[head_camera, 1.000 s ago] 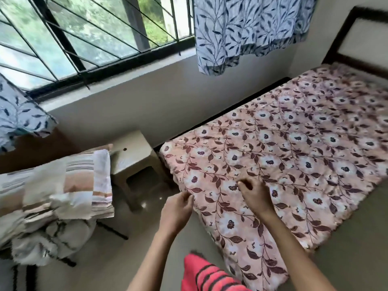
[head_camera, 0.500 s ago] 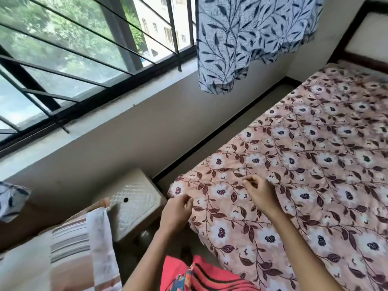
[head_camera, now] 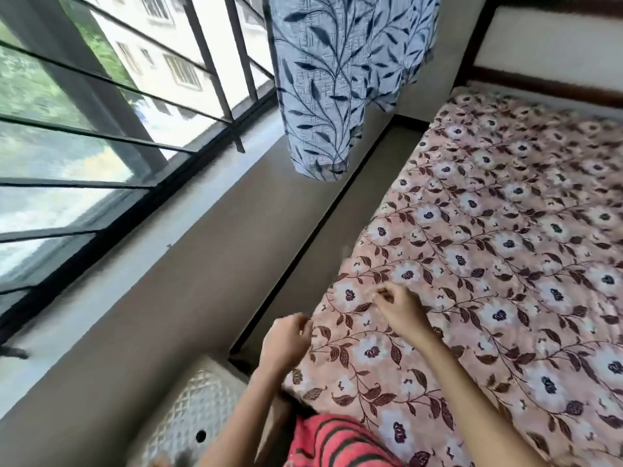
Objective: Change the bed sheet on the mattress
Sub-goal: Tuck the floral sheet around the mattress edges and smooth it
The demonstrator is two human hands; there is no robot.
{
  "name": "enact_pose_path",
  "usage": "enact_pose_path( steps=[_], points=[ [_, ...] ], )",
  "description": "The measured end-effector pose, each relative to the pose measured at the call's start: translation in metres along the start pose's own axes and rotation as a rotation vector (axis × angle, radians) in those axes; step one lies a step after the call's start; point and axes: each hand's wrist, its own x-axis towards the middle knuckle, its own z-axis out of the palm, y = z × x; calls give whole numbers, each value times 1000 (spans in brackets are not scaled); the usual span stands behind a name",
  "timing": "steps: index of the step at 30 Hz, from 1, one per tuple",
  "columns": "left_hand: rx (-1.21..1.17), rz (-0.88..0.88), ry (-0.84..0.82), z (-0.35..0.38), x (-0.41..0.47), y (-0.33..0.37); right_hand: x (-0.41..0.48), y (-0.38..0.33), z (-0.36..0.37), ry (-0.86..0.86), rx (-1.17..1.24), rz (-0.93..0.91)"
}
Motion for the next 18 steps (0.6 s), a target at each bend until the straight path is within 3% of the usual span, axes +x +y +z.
enact_pose_path(
  steps=[6, 18],
  points=[
    [1, 93, 41, -32, 51, 10, 36, -33, 10, 42, 16, 13],
    [-4, 83, 9, -35, 82, -13, 57, -41, 38, 9, -14, 71]
  ],
)
